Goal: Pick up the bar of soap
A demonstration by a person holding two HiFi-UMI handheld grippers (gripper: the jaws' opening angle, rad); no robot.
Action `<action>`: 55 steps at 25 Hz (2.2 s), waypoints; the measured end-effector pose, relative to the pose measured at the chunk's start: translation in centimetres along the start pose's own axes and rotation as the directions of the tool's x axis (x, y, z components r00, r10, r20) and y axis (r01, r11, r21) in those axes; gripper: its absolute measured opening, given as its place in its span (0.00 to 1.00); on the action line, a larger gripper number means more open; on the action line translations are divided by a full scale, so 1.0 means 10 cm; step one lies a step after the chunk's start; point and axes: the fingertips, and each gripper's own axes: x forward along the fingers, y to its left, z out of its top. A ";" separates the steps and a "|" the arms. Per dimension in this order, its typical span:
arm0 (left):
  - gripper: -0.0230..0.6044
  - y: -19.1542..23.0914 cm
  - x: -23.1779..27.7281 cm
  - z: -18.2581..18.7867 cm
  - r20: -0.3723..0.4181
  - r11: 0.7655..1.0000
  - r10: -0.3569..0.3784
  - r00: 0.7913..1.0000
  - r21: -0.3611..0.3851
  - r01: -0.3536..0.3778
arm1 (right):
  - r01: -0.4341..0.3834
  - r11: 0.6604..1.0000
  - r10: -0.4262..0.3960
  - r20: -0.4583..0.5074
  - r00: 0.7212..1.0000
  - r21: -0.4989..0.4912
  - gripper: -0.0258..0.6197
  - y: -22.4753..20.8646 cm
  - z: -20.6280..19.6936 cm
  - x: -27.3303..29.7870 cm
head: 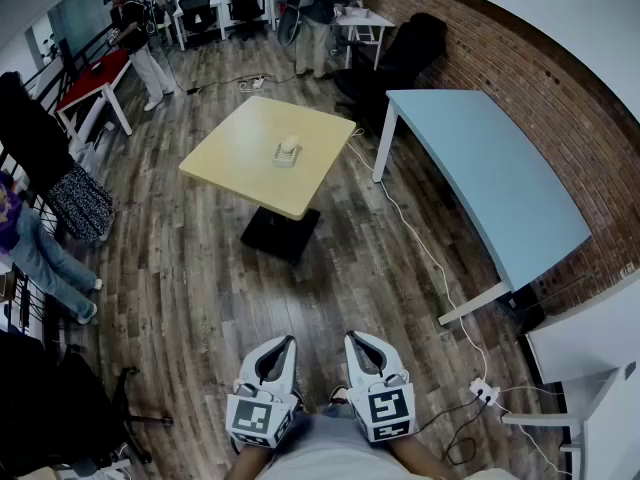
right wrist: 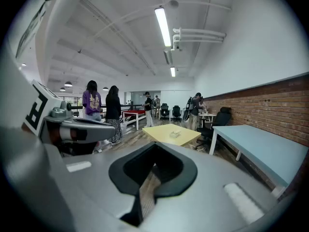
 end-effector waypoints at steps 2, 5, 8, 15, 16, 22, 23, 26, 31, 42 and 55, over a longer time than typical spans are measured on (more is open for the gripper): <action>0.04 -0.02 0.03 -0.02 -0.005 1.000 -0.002 1.000 -0.002 0.002 | -0.001 1.000 0.001 -0.003 1.000 0.001 0.04 -0.03 -0.02 0.01; 0.04 -0.05 0.07 -0.05 -0.010 1.000 -0.007 1.000 0.001 0.007 | 0.000 1.000 0.000 -0.002 1.000 0.003 0.04 -0.07 -0.05 0.00; 0.04 -0.10 0.10 -0.07 -0.017 1.000 -0.010 1.000 0.004 0.010 | -0.001 1.000 0.001 -0.002 1.000 0.005 0.04 -0.11 -0.08 -0.02; 0.04 -0.27 0.21 0.01 -0.020 1.000 -0.010 1.000 0.004 0.010 | -0.009 1.000 0.009 0.002 1.000 0.015 0.04 -0.29 -0.12 -0.07; 0.04 -0.30 0.23 0.02 -0.020 1.000 -0.009 1.000 0.005 0.010 | -0.013 1.000 0.013 0.002 1.000 0.016 0.04 -0.31 -0.12 -0.09; 0.04 -0.42 0.27 0.02 -0.010 1.000 0.000 1.000 0.012 0.001 | -0.035 0.999 0.034 0.007 0.999 0.018 0.04 -0.39 -0.15 -0.14; 0.04 -0.42 0.27 0.03 -0.010 1.000 0.005 1.000 0.014 -0.005 | -0.040 0.999 0.040 0.015 0.999 0.026 0.04 -0.41 -0.14 -0.14; 0.04 -0.45 0.27 0.00 -0.015 1.000 0.021 1.000 0.012 -0.021 | -0.062 0.997 0.061 0.025 0.998 0.045 0.04 -0.45 -0.17 -0.14; 0.04 -0.46 0.23 -0.04 -0.018 0.999 0.047 0.999 0.016 -0.047 | -0.095 0.995 0.094 0.021 0.995 0.038 0.04 -0.44 -0.21 -0.12; 0.04 -0.26 0.54 -0.02 -0.008 0.999 0.054 0.999 -0.001 -0.054 | -0.111 0.994 0.111 0.018 0.994 0.018 0.04 -0.52 -0.10 0.23; 0.04 0.46 1.09 0.18 0.007 0.999 0.039 0.999 -0.017 -0.039 | -0.120 0.993 0.120 -0.001 0.993 -0.011 0.04 -0.57 0.25 1.10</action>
